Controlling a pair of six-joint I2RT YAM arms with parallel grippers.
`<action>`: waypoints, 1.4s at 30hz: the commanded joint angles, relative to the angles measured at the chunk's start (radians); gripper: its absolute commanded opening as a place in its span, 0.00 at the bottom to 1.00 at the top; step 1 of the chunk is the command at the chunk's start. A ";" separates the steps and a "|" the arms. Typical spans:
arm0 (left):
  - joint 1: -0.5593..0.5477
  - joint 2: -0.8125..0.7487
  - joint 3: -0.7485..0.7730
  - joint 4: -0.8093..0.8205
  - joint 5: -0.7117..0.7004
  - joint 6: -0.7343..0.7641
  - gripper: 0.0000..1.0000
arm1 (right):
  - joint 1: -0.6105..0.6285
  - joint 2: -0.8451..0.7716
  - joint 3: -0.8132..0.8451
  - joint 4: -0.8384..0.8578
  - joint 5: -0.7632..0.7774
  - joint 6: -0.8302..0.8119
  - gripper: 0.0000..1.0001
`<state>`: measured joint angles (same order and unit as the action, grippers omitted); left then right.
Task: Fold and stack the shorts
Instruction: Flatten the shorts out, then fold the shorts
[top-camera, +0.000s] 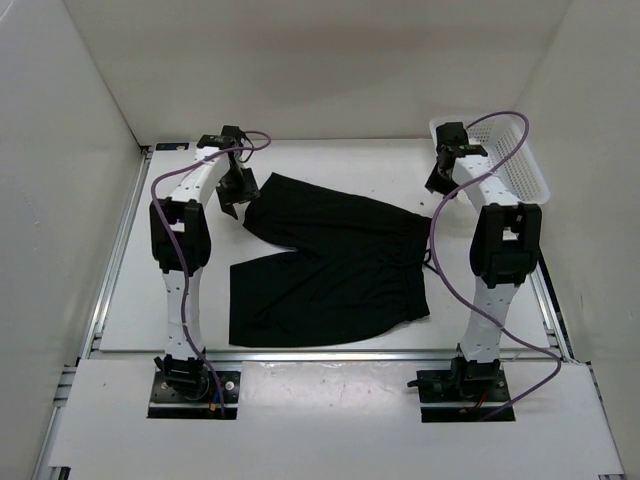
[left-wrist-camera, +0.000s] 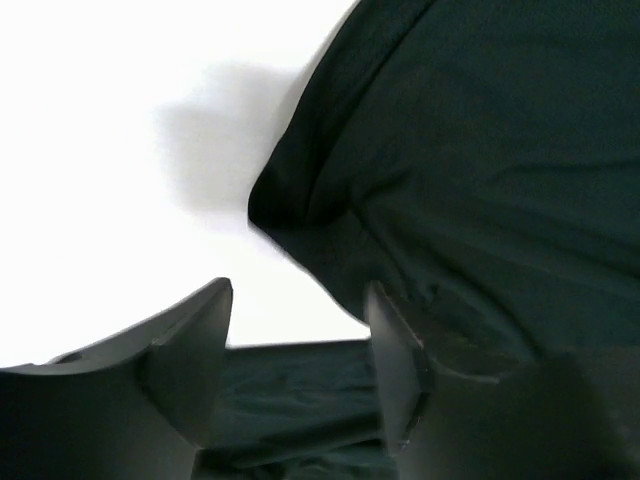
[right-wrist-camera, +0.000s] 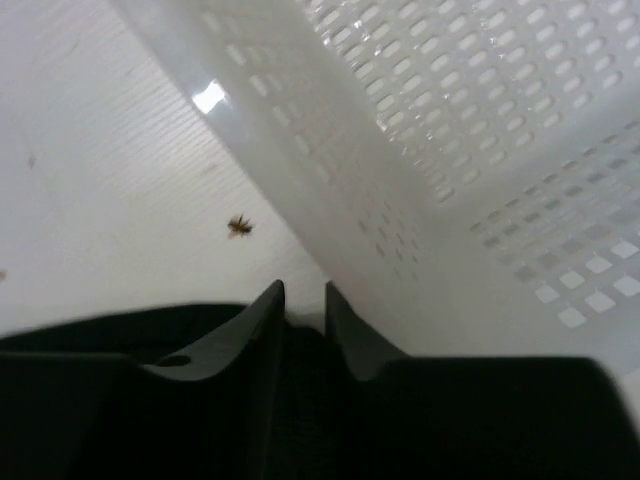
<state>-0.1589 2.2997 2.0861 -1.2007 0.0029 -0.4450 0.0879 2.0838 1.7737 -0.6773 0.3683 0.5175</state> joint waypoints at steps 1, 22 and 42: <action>0.004 -0.141 -0.040 0.003 -0.029 -0.009 0.69 | 0.025 -0.140 -0.043 0.076 -0.125 -0.014 0.45; -0.066 -0.685 -0.980 0.231 0.103 -0.265 0.64 | 0.096 -0.944 -0.922 0.007 -0.321 0.179 0.42; -0.108 -0.181 -0.586 0.228 0.037 -0.207 0.61 | 0.009 -1.025 -1.324 0.182 -0.580 0.372 0.64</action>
<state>-0.2642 2.0590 1.4448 -1.0683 0.0917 -0.6697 0.1001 1.0294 0.4767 -0.5716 -0.1974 0.8772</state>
